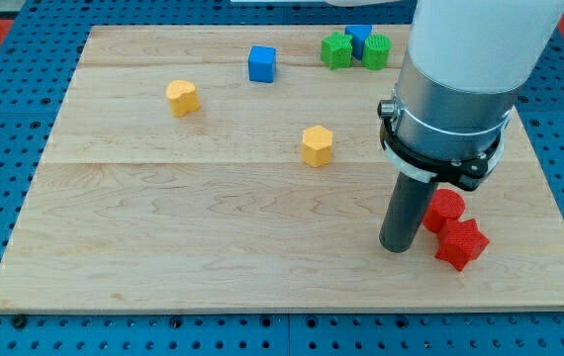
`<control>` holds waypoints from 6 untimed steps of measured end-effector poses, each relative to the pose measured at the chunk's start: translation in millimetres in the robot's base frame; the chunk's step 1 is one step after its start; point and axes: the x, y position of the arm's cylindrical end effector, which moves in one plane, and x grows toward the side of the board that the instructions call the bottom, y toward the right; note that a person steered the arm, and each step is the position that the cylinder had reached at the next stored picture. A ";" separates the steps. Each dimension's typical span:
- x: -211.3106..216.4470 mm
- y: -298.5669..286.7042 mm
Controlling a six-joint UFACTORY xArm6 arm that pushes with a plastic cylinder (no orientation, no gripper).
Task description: Push the yellow hexagon above the red circle
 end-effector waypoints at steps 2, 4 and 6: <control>0.6 -0.2; 0.8 -8.3; -62.6 -23.0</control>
